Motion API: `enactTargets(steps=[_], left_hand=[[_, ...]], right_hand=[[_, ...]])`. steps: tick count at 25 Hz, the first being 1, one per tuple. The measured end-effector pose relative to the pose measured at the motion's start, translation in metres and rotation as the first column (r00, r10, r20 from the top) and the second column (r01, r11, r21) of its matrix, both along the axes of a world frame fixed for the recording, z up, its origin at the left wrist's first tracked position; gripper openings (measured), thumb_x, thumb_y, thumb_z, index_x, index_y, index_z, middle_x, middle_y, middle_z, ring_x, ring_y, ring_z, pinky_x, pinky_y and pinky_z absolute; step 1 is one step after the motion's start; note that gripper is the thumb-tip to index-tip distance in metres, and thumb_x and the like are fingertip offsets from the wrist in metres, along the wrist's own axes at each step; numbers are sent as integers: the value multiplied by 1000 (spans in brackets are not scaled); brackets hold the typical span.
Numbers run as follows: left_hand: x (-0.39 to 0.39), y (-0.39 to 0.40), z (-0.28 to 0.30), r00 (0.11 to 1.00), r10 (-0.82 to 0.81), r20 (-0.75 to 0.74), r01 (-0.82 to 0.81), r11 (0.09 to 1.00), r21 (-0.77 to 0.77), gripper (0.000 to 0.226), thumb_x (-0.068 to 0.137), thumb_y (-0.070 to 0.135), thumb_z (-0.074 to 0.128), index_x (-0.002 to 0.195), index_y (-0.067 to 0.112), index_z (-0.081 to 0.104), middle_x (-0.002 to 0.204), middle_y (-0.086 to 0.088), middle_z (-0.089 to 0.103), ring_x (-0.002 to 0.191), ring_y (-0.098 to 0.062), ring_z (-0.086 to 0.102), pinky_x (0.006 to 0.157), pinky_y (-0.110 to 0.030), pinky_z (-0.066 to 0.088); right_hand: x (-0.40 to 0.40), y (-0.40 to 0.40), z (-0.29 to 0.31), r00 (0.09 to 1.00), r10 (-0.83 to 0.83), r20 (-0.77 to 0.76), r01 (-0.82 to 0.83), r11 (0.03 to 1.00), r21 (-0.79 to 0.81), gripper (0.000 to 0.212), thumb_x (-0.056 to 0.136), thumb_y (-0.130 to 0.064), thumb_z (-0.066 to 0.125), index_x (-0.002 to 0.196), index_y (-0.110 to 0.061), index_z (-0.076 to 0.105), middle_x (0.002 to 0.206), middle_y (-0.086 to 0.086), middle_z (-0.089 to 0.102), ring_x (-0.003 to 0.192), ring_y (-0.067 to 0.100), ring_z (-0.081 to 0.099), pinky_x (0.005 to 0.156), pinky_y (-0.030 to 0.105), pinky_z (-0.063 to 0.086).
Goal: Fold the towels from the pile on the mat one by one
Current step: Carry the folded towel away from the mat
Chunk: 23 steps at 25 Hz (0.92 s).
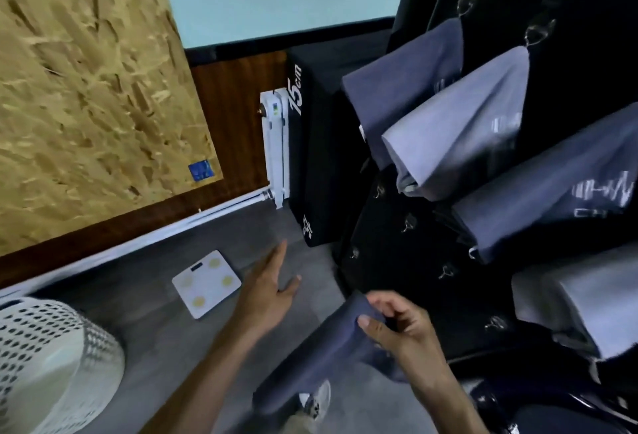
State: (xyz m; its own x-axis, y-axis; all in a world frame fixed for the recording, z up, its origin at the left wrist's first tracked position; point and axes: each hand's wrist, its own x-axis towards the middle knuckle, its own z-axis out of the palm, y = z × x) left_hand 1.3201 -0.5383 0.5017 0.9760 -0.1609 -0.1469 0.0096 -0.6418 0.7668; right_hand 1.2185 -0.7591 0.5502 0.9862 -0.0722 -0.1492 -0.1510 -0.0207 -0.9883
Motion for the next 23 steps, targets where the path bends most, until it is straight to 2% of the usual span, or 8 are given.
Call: enactTargets(steps=[3,5,8,10,12,16,21,23], left_hand=[[62,-28,-10,999,0,50,0,1000,10,63,93,35,57,149,18,35,151,-5,40,139,-20,37,113,-30,30],[93,-44,-14,996,20,86,-15,998,-57,54,87,41,54,135,16,54,130,-4,60,121,-16,54,103,-29,42],[126,-69,-29,963,-259,-68,240,948,-208,33,85,50,62,109,29,63,101,13,67,94,4,61,83,-21,50],[146,-81,-54,915,-392,-91,369,907,-201,32,80,48,66,101,23,63,87,7,67,79,-5,63,71,-32,53],[169,-91,-86,936,-350,-40,337,922,-190,23,79,40,67,92,23,63,76,5,66,68,-8,62,63,-35,52],[210,-120,-138,971,-226,77,234,966,-108,11,81,29,68,81,21,60,69,9,61,64,-8,57,57,-24,43],[241,-156,-183,977,-198,82,208,970,-129,19,78,20,71,96,18,66,86,2,68,80,-15,64,66,-26,47],[252,-165,-187,970,-220,103,233,964,-126,21,80,18,69,101,17,66,90,0,69,84,-18,65,69,-27,48]], right_hand=[[69,-9,-30,995,-81,-55,85,995,61,18,72,-12,75,87,-22,76,87,6,72,81,12,65,70,22,53],[109,-14,-52,979,-178,-102,189,976,110,21,74,-6,74,92,-16,75,86,9,72,80,13,66,68,20,54],[163,-23,-86,962,-243,-129,258,958,125,29,71,-15,75,99,-9,70,86,5,72,79,12,67,66,20,53],[195,-26,-110,950,-275,-149,292,950,108,19,79,-3,71,96,-11,69,78,-5,71,73,5,65,64,17,52],[222,-29,-133,940,-304,-156,316,947,56,21,83,3,68,92,-16,68,75,-11,70,72,1,63,65,15,50],[267,-44,-180,912,-408,37,408,899,-161,24,83,-2,73,86,-25,68,96,1,66,86,5,64,76,14,49],[290,-57,-227,899,-437,40,432,866,-250,9,98,-11,57,98,-20,55,86,3,63,79,7,60,71,27,52],[297,-64,-228,911,-411,48,408,875,-260,8,100,-11,52,105,-17,52,87,0,62,78,3,59,69,24,52]])
